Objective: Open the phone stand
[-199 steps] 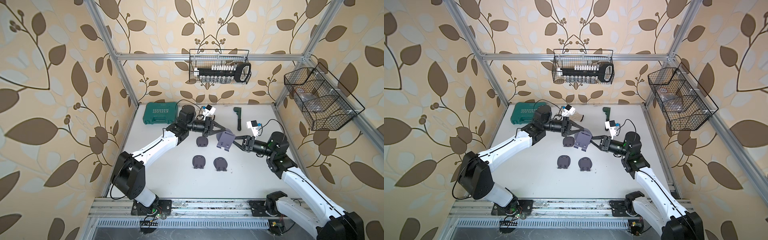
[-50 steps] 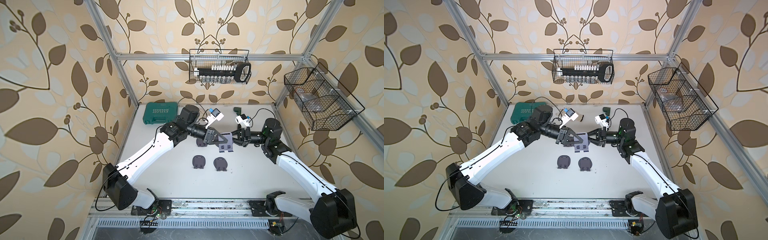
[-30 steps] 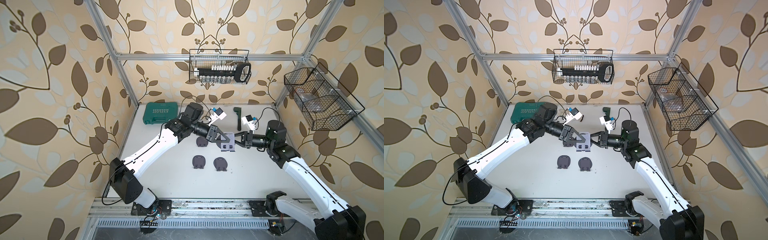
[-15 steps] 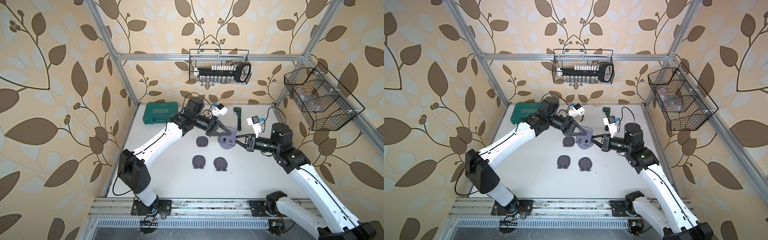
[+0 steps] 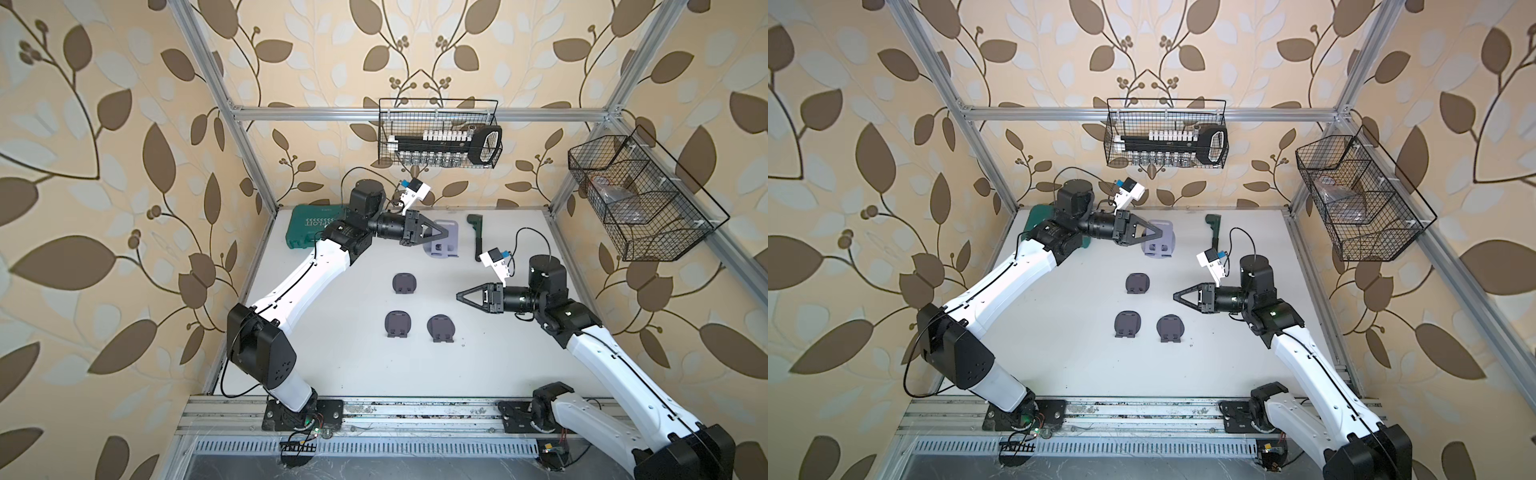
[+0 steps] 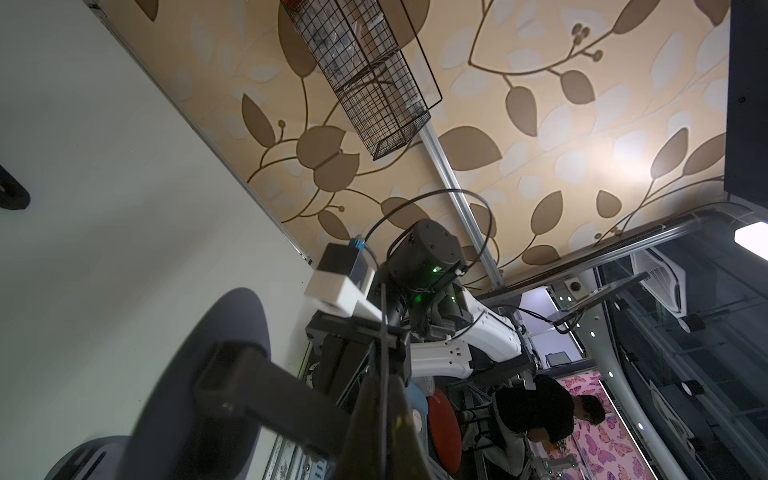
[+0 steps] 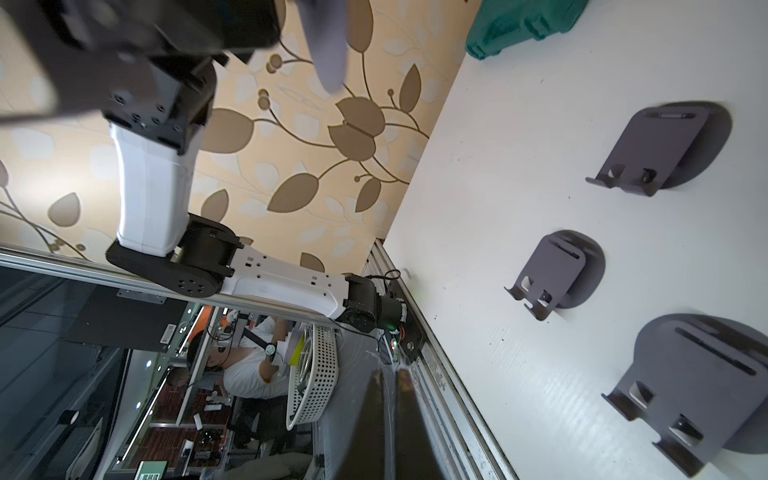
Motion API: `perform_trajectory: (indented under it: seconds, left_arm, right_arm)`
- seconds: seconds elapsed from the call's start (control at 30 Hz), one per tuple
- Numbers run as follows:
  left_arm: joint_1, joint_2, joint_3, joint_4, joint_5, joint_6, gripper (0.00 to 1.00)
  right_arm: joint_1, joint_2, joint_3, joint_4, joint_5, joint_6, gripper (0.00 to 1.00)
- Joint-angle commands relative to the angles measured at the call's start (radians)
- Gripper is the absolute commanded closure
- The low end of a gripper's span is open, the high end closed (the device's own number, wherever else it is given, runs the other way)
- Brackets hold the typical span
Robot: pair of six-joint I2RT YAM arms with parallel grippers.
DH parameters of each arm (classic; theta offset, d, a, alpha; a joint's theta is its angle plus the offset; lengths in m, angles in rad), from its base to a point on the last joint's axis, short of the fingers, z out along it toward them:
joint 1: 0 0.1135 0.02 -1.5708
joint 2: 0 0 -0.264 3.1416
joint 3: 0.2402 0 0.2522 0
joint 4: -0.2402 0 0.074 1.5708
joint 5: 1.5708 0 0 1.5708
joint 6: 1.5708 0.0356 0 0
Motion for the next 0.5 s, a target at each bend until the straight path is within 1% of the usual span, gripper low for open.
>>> perform_trajectory:
  seconds: [0.0, 0.03, 0.07, 0.13, 0.17, 0.23, 0.37, 0.47]
  left_arm:
    - [-0.007, -0.046, -0.036, 0.089, -0.003, -0.074, 1.0]
    - [-0.009, -0.049, -0.055, 0.113, -0.004, -0.105, 1.0]
    - [-0.01, -0.053, -0.068, 0.131, -0.004, -0.111, 1.0]
    - [-0.012, -0.064, -0.088, 0.138, -0.013, -0.151, 1.0]
    - [-0.013, -0.069, -0.093, 0.138, -0.013, -0.153, 1.0]
    - [-0.017, -0.08, -0.106, 0.14, -0.019, -0.159, 1.0]
    - [-0.027, -0.086, -0.106, 0.144, -0.018, -0.164, 1.0]
    - [-0.04, -0.08, -0.096, 0.141, -0.011, -0.163, 1.0]
  right_arm:
    - [-0.053, -0.041, 0.073, -0.044, -0.032, -0.028, 0.72]
    - [-0.053, -0.045, 0.078, -0.044, -0.022, -0.03, 0.6]
    - [-0.054, -0.044, 0.081, -0.035, -0.017, -0.024, 0.54]
    - [-0.052, -0.027, 0.075, 0.044, -0.033, 0.027, 0.48]
    - [-0.05, -0.016, 0.073, 0.074, -0.04, 0.049, 0.46]
    - [-0.038, 0.012, 0.077, 0.1, -0.046, 0.059, 0.45]
    - [0.021, 0.057, 0.096, 0.098, -0.02, 0.023, 0.4]
    - [0.051, 0.105, 0.118, 0.111, -0.008, 0.012, 0.4]
